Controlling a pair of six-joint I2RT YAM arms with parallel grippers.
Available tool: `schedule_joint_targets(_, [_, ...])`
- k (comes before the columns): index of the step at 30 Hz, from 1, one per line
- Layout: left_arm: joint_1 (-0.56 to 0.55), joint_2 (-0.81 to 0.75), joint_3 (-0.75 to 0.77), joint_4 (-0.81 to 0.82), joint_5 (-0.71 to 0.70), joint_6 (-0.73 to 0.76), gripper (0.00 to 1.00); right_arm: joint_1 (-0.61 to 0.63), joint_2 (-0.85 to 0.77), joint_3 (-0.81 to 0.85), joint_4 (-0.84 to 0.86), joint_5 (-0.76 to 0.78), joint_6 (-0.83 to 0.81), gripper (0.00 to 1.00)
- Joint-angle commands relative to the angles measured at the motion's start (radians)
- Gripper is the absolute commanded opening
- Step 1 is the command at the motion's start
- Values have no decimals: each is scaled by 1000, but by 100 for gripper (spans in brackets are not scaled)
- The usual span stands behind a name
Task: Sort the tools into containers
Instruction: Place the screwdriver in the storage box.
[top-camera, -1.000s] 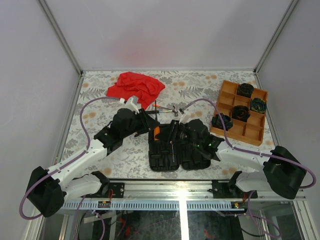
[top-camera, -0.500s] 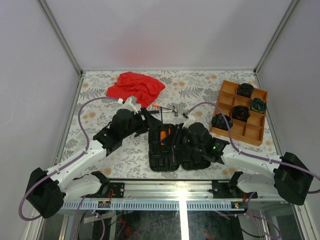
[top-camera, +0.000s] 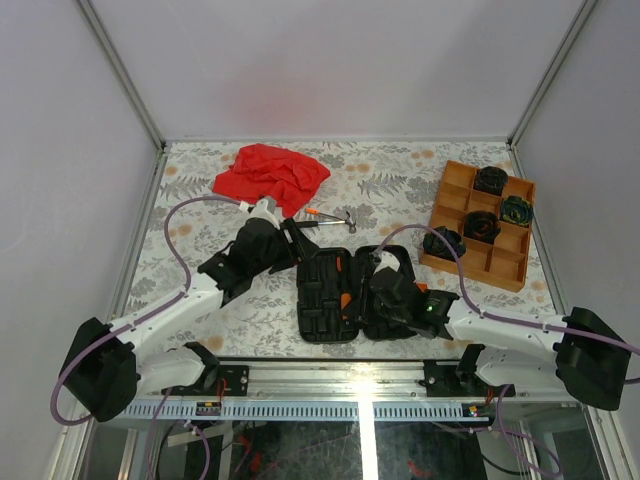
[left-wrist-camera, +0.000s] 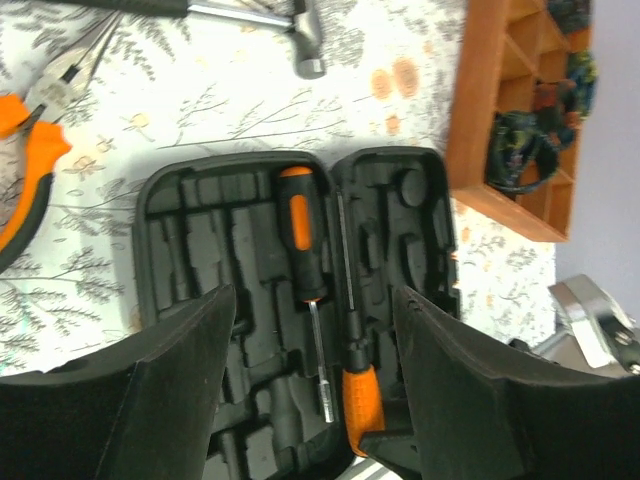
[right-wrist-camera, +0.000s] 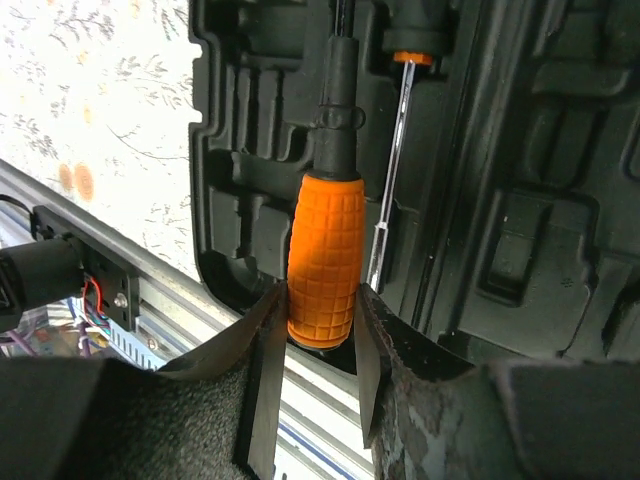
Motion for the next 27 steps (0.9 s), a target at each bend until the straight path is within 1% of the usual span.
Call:
schedule_joint_targets(1, [4,46,18,-35,-61,-5,63,14,34,20,8,-15,23,10])
schedule_joint_targets(5, [5,29,-28,15,-41,-24,63,29,84,23,39,-70,35,9])
schedule_joint_targets(9, [4,31,-40,20,-40,-29,63,50,104,7,63,-77,64,9])
schedule_joint_targets(14, [5,44,-42,25,-35,-25,63,54,130,18,83,-101,60,10])
schedule_joint_targets(24, [5,70,-28,25,-23,-24,62,54,191,30,116,-108,85,14])
schedule_joint_targets(27, [5,67,-30,18,-26,-22,62,54,206,39,128,-121,82,17])
